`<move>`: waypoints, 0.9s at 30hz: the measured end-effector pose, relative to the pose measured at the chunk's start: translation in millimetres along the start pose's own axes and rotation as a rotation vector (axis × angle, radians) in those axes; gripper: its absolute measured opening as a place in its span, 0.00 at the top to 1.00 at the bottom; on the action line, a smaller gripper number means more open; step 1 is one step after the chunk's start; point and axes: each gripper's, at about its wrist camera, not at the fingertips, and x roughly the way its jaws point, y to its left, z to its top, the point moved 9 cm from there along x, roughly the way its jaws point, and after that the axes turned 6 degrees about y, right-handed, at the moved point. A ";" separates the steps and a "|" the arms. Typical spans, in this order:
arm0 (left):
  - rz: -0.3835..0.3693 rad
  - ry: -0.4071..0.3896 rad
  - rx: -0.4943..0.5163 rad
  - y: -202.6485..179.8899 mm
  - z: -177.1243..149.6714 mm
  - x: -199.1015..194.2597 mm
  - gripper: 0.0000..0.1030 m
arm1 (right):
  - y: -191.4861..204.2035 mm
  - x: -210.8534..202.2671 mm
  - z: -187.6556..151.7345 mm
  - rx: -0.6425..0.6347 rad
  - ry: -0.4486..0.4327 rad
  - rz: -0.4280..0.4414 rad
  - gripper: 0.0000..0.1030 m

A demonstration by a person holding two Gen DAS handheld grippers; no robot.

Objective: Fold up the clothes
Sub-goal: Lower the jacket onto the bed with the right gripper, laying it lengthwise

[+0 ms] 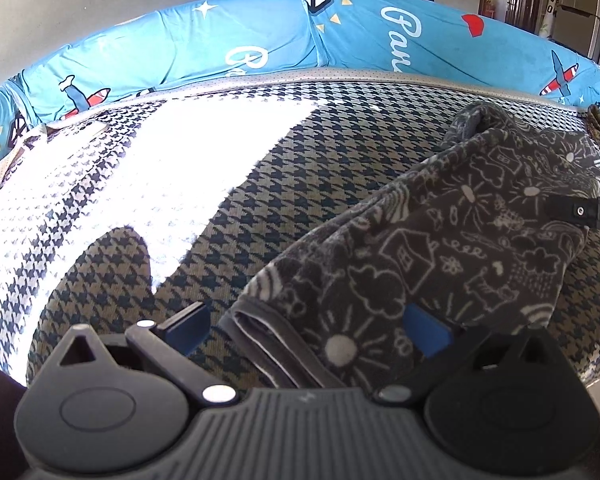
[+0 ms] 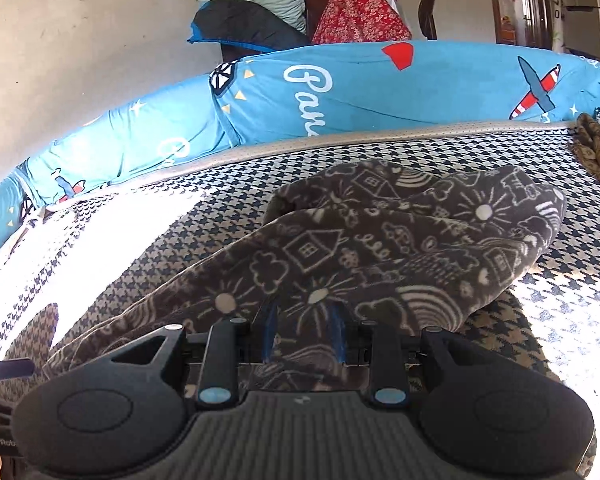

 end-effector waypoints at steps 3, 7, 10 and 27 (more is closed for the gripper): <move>0.013 0.012 -0.021 8.3 -3.4 4.6 0.00 | 13.6 0.2 -11.4 -0.027 0.015 0.023 0.73; 0.012 0.030 -0.055 17.9 -7.0 12.4 0.00 | 31.8 0.3 -26.6 -0.062 0.036 0.054 0.73; 0.041 0.037 -0.076 26.4 -7.8 18.0 0.00 | 45.8 2.2 -38.8 -0.096 0.058 0.073 0.73; 0.055 0.075 -0.123 40.6 -6.7 34.4 0.00 | 81.7 -17.0 -82.4 -0.169 0.053 0.077 0.61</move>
